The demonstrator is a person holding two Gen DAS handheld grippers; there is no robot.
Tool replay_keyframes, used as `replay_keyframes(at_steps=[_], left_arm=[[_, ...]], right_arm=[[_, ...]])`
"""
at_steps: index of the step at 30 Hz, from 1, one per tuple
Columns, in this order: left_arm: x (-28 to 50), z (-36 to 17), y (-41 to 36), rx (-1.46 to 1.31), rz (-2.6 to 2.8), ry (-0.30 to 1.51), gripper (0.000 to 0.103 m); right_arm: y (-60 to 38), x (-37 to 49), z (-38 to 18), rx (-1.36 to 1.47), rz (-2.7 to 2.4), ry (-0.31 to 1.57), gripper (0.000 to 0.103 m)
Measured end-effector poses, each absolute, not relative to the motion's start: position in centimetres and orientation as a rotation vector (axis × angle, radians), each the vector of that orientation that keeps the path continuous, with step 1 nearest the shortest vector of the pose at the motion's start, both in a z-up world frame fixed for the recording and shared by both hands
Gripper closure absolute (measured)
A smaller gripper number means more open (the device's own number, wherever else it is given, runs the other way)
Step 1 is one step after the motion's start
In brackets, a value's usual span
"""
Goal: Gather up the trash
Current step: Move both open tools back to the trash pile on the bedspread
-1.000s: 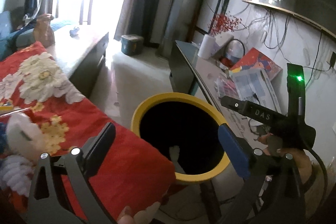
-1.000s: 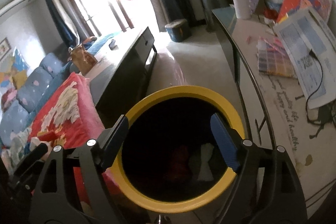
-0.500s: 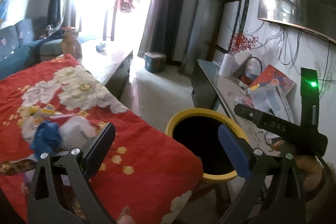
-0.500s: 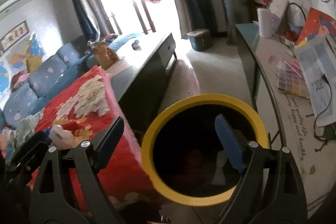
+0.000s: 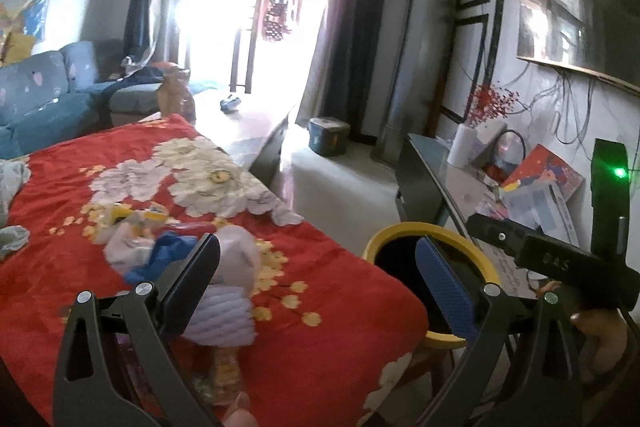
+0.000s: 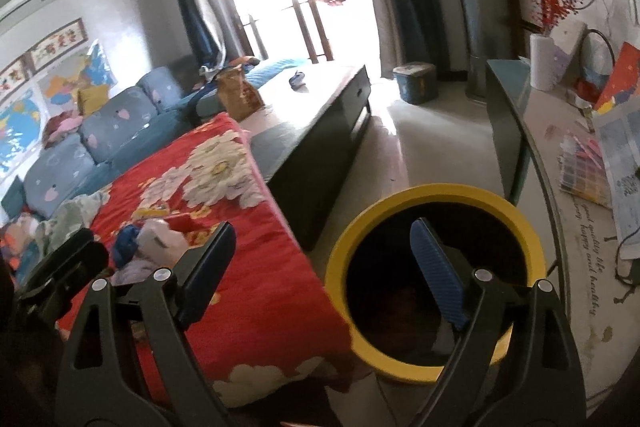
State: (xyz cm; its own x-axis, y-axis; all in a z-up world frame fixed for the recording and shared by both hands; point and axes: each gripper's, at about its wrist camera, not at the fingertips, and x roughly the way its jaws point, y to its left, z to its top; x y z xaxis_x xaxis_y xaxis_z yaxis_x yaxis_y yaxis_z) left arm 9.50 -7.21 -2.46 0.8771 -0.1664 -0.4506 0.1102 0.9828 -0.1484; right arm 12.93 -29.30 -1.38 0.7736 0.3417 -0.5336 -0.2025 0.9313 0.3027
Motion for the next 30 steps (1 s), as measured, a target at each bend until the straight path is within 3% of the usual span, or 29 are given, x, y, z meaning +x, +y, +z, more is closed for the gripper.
replay_keyframes(at_steps=[14, 30], left_arm=[[8.2, -1.3, -1.9, -0.143, -0.051, 0.451, 0.008], [6.9, -0.5, 9.6, -0.245, 0.098, 0.486, 0.008]], right_arm=[[-23.4, 11.1, -0.1, 0.152, 0.441, 0.607, 0.022], [-15.1, 10.6, 0.7, 0.070, 0.631, 0.646, 0.024]])
